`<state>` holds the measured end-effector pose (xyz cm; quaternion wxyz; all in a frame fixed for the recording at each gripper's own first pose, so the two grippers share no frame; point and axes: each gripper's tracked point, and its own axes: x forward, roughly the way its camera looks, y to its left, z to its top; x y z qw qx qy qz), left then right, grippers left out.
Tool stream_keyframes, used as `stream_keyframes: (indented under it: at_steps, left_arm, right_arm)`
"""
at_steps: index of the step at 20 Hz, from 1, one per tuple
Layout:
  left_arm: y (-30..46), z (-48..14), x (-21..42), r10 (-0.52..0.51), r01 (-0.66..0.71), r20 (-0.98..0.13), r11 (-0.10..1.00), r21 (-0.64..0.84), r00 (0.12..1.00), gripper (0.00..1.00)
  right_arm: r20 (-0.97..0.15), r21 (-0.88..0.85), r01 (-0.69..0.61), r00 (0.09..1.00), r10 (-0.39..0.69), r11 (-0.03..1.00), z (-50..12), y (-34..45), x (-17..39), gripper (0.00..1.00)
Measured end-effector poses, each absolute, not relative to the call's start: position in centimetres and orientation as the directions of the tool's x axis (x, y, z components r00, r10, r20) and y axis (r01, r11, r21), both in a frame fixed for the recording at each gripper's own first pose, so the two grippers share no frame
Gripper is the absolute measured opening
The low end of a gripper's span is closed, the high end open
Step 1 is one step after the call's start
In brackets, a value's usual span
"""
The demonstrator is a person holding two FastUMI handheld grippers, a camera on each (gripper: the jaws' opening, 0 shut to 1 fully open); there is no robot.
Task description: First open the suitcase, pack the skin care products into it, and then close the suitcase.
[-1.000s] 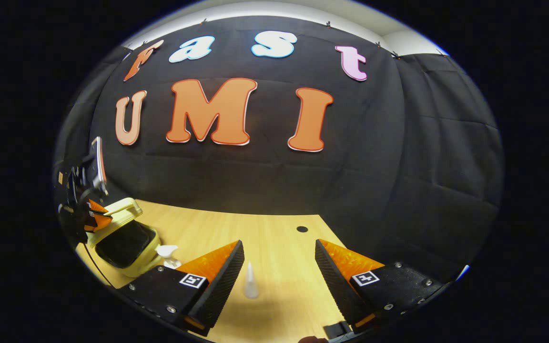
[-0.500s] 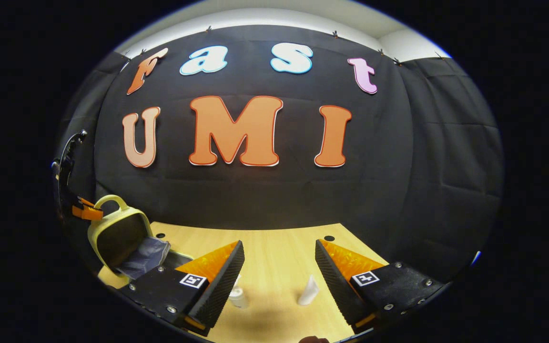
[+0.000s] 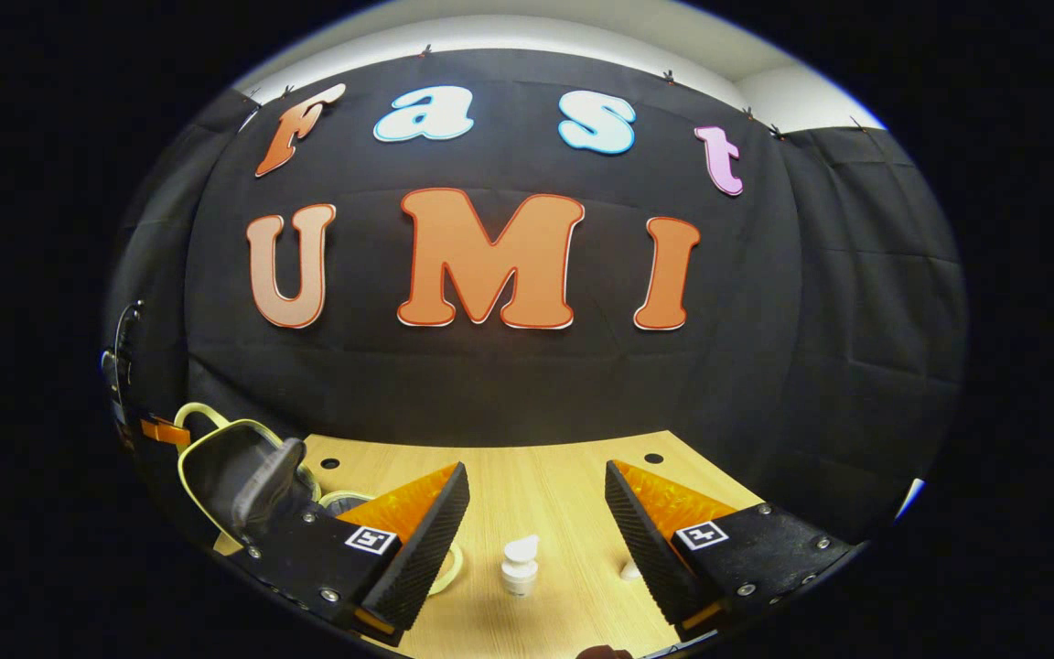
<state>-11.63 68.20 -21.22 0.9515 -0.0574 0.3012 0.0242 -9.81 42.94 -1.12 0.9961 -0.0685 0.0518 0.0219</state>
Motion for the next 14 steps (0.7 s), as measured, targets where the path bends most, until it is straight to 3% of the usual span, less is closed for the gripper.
stream_keyframes:
  at_steps: [6,14]
  left_arm:
    - [74.8,-31.3,-14.5,0.022,-0.239,-0.635,0.936,-0.259,0.773,0.03]
    - [76.0,-40.3,-16.4,-0.004,-0.331,-0.684,0.873,-0.358,0.730,0.06]
  right_arm:
    - [-0.149,-0.150,-0.061,0.988,0.038,0.987,-2.5,45.0,-9.2,0.95]
    - [-0.186,-0.137,-0.072,0.981,0.046,0.988,-3.7,45.7,-8.8,0.95]
